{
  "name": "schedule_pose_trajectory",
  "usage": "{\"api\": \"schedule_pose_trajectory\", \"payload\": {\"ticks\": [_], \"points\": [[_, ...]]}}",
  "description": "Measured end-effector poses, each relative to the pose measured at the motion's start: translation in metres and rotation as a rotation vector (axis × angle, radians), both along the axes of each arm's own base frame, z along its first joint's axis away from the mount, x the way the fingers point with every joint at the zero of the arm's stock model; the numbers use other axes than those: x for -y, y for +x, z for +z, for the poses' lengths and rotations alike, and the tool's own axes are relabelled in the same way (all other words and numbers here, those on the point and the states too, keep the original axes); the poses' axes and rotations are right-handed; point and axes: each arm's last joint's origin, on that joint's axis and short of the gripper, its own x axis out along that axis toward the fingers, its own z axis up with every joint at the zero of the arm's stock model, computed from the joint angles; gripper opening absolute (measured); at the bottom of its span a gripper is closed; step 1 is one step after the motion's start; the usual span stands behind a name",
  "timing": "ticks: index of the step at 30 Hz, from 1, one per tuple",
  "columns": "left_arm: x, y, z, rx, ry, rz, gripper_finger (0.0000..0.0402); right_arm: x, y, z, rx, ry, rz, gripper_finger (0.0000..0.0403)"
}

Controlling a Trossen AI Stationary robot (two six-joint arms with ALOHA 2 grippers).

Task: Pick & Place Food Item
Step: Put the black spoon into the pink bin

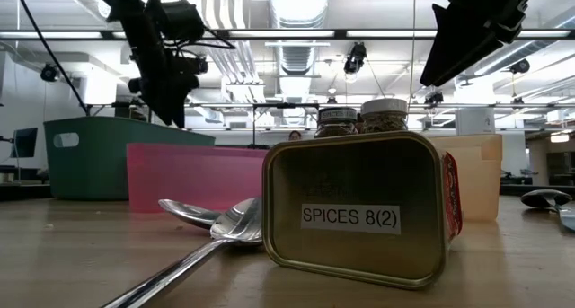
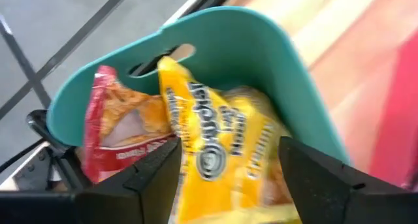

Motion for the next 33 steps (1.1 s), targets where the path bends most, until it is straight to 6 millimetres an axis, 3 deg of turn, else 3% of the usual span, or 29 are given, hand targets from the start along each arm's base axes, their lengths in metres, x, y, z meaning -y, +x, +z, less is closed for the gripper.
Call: {"api": "schedule_pose_trajectory", "payload": {"ticks": [17, 29, 33], "points": [[0.087, 0.038, 0.049, 0.094, -0.057, -0.232, 0.0260, -0.001, 0.000, 0.000, 0.017, 0.042, -0.027, 0.0210], [0.153, 0.043, 0.051, 0.130, -0.064, -0.422, 0.0260, -0.010, 0.007, -0.002, -0.011, 0.220, 0.061, 0.0210], [0.170, 0.042, 0.048, 0.129, -0.042, -0.484, 0.0260, -0.013, 0.006, -0.002, 0.012, 0.267, 0.018, 0.0210]]}}
